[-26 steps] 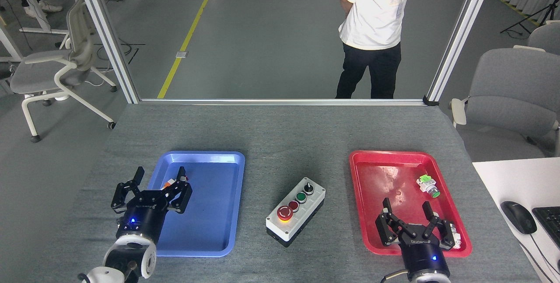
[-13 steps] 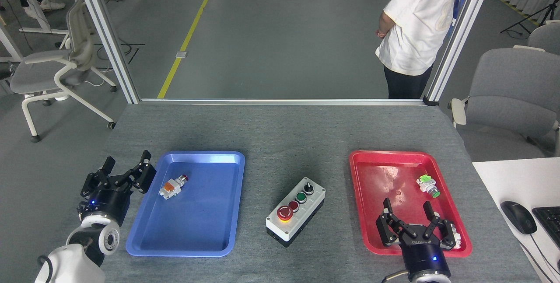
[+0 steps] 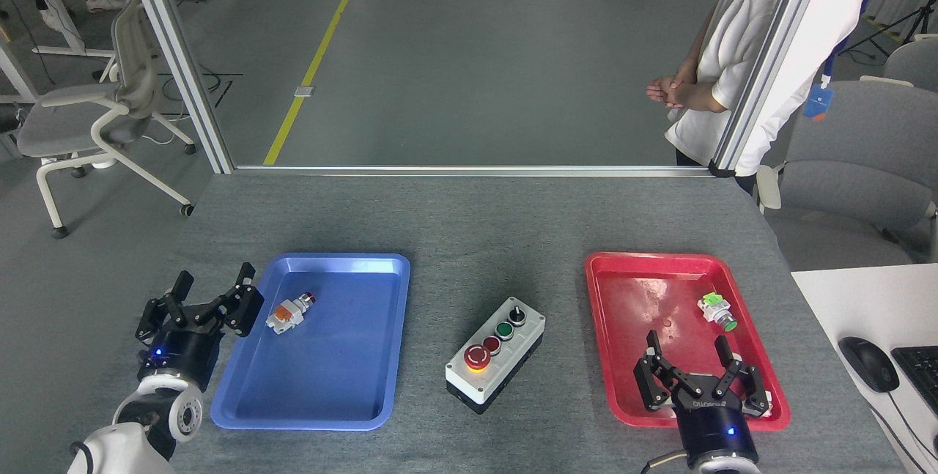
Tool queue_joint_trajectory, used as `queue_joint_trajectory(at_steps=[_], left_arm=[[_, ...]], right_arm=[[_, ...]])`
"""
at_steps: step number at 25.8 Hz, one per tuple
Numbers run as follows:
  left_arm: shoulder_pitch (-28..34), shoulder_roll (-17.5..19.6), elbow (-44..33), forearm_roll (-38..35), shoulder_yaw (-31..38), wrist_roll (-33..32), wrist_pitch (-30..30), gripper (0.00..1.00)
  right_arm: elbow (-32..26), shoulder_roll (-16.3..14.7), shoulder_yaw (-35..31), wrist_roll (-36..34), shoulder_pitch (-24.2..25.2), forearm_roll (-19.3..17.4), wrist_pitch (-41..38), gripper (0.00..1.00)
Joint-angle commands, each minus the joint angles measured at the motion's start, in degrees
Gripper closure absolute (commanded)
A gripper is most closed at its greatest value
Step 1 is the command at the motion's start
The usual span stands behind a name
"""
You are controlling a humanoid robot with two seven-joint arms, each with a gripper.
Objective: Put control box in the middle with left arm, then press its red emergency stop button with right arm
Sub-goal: 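Open the left gripper and withdraw it toward the blue tray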
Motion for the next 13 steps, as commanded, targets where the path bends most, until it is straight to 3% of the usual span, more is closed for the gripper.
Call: queue_joint_trajectory(at_steps=[1,7,13], left_arm=[[0.03,-0.07,0.00,-1.07,0.05,0.02,0.07,0.01],[1.00,-1.04,0.09,-1.60,-0.12,0.11,1.13,0.02],[4.25,-7.72,-0.09,-4.50,-0.21,0.11,1.30,0.02]], right_arm=[[-0.08,0.07,0.09,0.20,-0.35,0.09,-0.08,0.01],[-0.08,0.07,0.27,0.03,0.09,0.18,-0.08,0.01],[-0.08,0.15,0.27,-0.06,0.70,0.27,-0.26,0.01]])
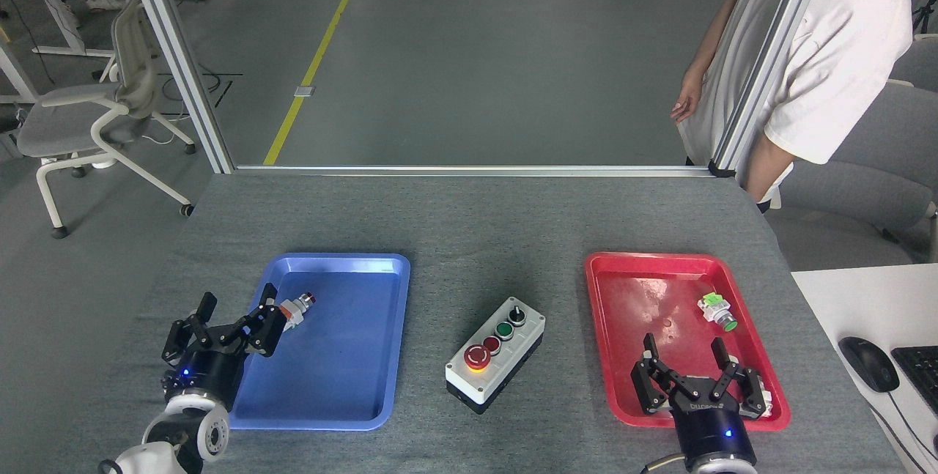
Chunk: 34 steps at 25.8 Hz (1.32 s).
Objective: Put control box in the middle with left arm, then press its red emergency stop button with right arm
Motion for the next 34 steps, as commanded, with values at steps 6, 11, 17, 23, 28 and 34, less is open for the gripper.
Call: queue_joint_trajectory(at_steps=[6,11,17,23,28,34], left_arm=[[1.73,-3.34,-0.19,-3.16,0.07,-0.63,-0.24,0.01],[1.64,-3.25,-0.19,-3.15,0.07,-0.72,-0.32,0.01],[1.64,-3.78,-0.28,-2.19,0.33,-0.46,-0.32,0.01],[1.73,-3.69,-0.28,-2.19,0.33,-0.46,-0.32,0.01],[1.64,-3.78,-0.28,-2.19,0.33,-0.46,-0.32,0.01],[1.73,-3.78,-0.28,-2.19,0.33,-0.54,-0.32,0.01]], right_arm=[[0.00,0.25,0.01,-0.12,0.19,0.25,0.05,0.01],[0.00,0.25,0.01,-0.12,0.19,0.25,0.05,0.01],[0.00,0.25,0.01,-0.12,0.19,0.25,0.05,0.01],[0.00,0.25,0.01,-0.12,0.19,0.34,0.05,0.01],[0.00,0.17,0.01,-0.12,0.19,0.34,0.05,0.01],[0.00,0.08,0.01,-0.12,0.19,0.34,0.05,0.01]])
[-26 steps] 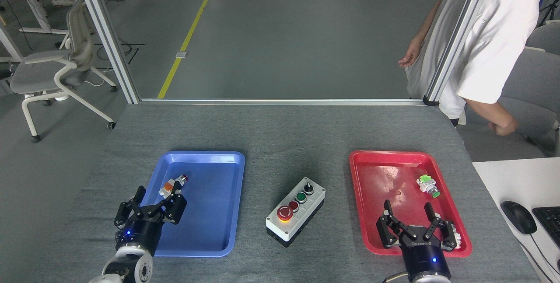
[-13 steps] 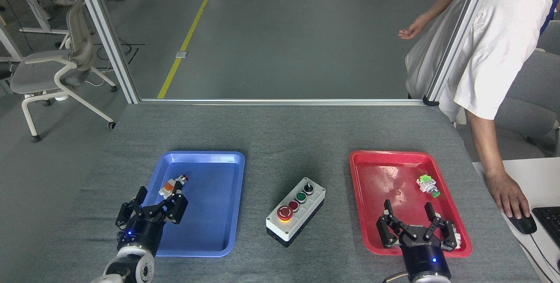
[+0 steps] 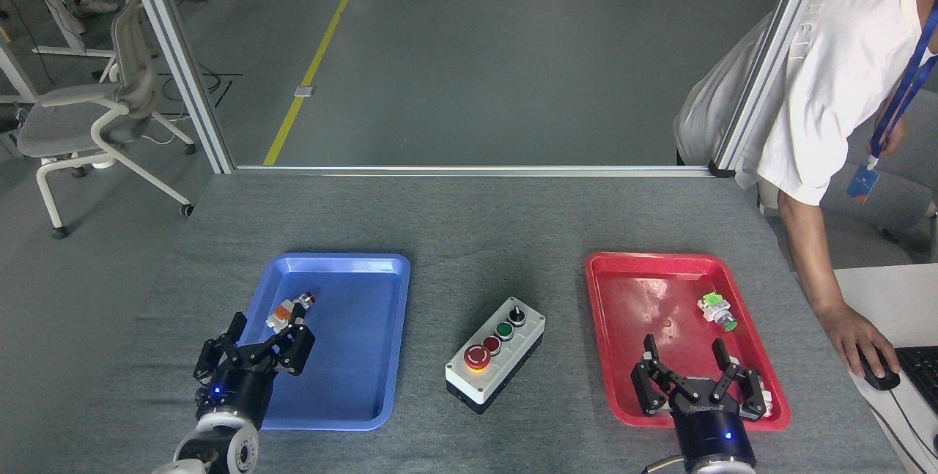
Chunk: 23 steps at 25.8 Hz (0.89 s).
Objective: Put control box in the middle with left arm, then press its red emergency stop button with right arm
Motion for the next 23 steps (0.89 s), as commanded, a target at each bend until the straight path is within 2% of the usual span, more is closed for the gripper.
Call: queue_joint_trajectory(at_steps=[1,23], left_arm=[[-0.01,0.08,0.00,0.00,0.00,-0.04,0.02,0.01],[-0.01,0.00,0.00,0.00,0.00,0.04,0.02,0.01]], right_arm=[[0.00,-0.04,0.07,0.01,-0.02,0.00,0.00,0.01],[0.00,0.13,-0.02,0.01,-0.02,0.00,0.09,0.01]])
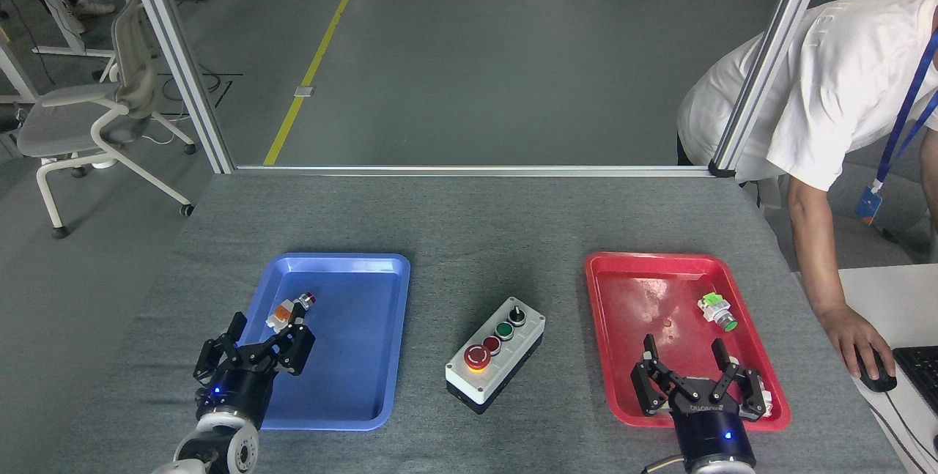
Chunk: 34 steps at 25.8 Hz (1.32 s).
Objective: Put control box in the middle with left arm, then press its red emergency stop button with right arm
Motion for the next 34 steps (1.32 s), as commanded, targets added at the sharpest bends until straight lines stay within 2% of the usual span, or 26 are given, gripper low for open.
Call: queue_joint_trajectory(at_steps=[1,13,21,34], left_arm=[[0.00,0.00,0.00,0.00,0.00,0.02,-0.01,0.01],[0.00,0.00,0.00,0.00,0.00,-0.06,-0.01,0.01],[0.00,0.00,0.00,0.00,0.00,-0.06,-0.01,0.01],[0.00,0.00,0.00,0.00,0.00,-0.06,-0.01,0.01]], right_arm=[[0.00,-0.04,0.00,0.11,0.00,0.00,0.08,0.01],[0.53,-0.39,-0.35,0.20,-0.70,0.00,0.17,0.01],[0.44,0.75,-0.62,0.64,-0.79,-0.27,0.87,0.01],[0.62,-0.12,-0.70,0.29,-1.06,-0.53,1.93,0.01]])
